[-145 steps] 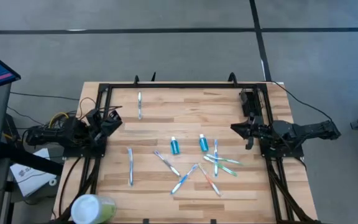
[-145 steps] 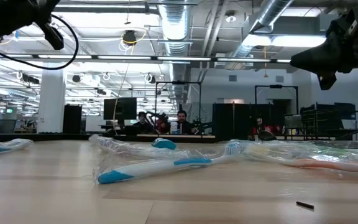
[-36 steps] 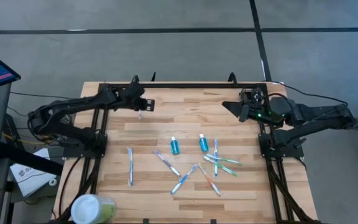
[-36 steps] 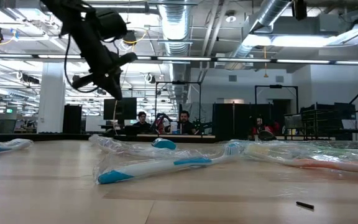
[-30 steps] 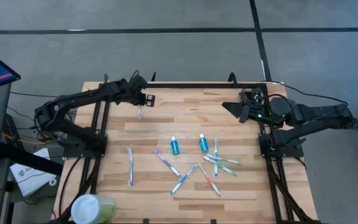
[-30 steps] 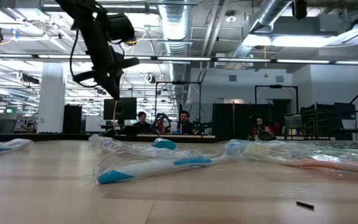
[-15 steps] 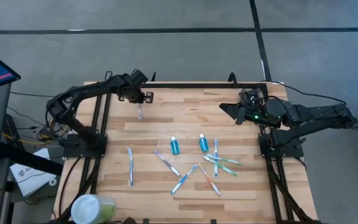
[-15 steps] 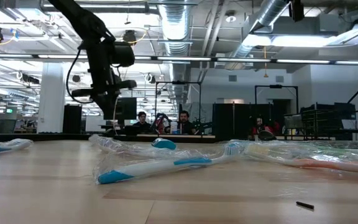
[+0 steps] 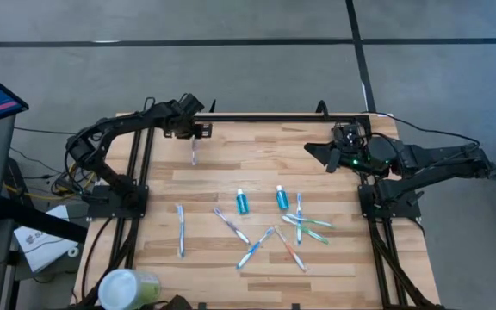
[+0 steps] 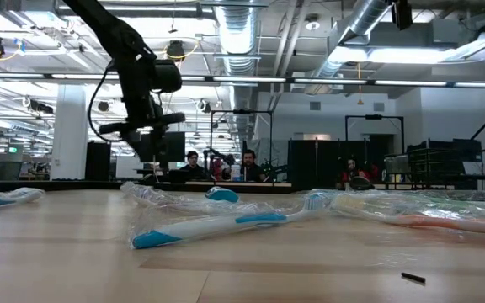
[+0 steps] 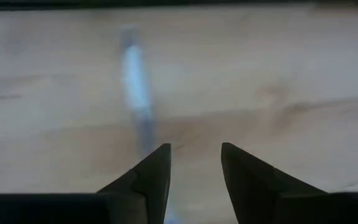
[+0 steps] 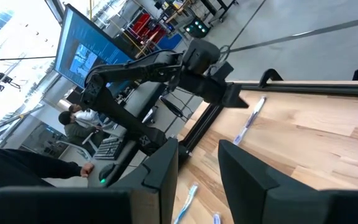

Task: Pick & Place toothbrushing station
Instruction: Put the top purple toothbrush into the left section of wire organizer

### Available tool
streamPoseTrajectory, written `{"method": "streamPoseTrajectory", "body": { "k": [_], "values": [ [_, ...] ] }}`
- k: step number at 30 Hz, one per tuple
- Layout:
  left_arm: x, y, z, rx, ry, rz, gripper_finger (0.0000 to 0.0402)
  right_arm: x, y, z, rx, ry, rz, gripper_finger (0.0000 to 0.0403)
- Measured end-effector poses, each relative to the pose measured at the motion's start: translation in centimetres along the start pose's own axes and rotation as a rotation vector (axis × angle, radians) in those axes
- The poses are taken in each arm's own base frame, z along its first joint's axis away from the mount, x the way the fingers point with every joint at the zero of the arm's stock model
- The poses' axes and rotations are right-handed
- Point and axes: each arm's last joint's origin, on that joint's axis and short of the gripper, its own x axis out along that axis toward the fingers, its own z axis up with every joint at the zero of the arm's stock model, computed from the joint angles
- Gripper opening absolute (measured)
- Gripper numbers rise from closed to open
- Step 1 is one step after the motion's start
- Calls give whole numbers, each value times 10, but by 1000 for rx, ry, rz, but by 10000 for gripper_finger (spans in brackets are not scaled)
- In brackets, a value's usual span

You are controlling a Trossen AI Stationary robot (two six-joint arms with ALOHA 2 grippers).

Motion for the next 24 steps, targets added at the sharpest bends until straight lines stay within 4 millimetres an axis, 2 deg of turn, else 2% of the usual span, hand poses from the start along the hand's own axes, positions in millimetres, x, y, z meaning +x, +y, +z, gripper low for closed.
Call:
{"method": "streamPoseTrajectory", "body": {
  "k": [3, 7, 10, 14, 19, 24],
  "values": [
    [-3, -11, 6, -124, -31, -144, 132, 0, 0, 0, 0, 0, 0, 108],
    [-13, -21, 7, -121, -61, -254, 129, 0, 0, 0, 0, 0, 0, 108],
    [-18, -20, 2, -160, -60, -126, 121, 0, 0, 0, 0, 0, 0, 108],
    [-13, -15, -6, -101, -16, 79, 103, 0, -1, 0, -5, 5, -7, 108],
    [-13, -12, -4, -127, -48, 113, 99, 0, -1, -1, -7, 7, -11, 108],
    [8, -7, -1, -150, 18, 160, 117, 0, -1, -1, -7, 7, -11, 108]
  ]
}}
